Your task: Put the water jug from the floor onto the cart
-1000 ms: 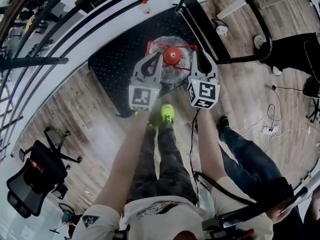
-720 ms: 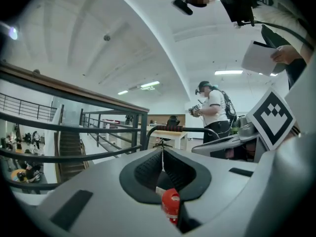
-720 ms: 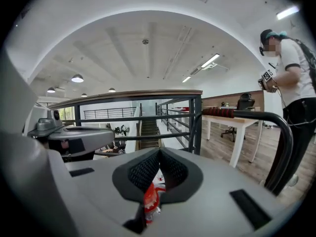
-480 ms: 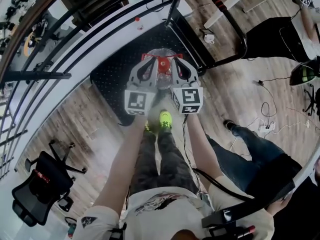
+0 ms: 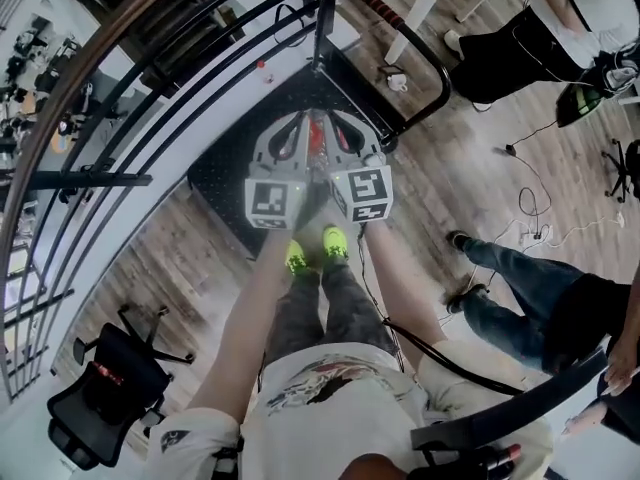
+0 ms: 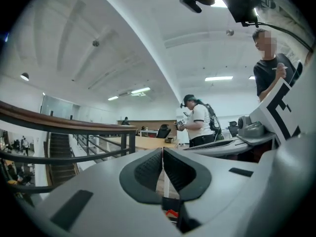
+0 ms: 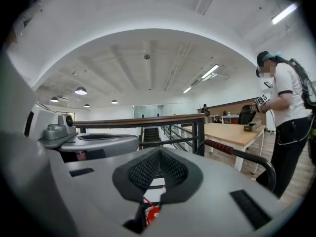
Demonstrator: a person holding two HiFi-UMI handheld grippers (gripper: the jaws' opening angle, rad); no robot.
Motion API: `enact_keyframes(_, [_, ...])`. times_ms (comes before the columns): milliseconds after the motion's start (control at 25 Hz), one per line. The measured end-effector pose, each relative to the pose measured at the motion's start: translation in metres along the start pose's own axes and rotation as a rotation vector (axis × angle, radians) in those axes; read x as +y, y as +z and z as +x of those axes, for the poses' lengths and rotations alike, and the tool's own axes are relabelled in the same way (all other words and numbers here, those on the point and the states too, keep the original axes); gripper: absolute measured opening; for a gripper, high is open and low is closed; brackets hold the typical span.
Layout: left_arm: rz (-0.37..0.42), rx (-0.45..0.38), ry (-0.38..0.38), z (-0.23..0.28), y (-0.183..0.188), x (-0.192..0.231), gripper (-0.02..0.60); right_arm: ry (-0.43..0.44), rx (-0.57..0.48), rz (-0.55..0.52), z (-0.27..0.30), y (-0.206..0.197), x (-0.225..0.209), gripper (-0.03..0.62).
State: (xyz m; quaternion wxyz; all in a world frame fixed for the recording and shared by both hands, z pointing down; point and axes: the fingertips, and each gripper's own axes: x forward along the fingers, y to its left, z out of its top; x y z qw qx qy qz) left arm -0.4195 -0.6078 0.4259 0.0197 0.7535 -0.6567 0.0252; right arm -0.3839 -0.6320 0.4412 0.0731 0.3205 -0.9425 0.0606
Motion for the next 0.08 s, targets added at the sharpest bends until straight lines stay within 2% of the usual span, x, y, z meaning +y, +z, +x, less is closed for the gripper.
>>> enact_keyframes(80, [0.0, -0.005, -0.002, -0.008, 0.0168, -0.0084, 0.012, 0.002, -0.008, -0.001, -0.0134, 0.0148, 0.0052, 0.02])
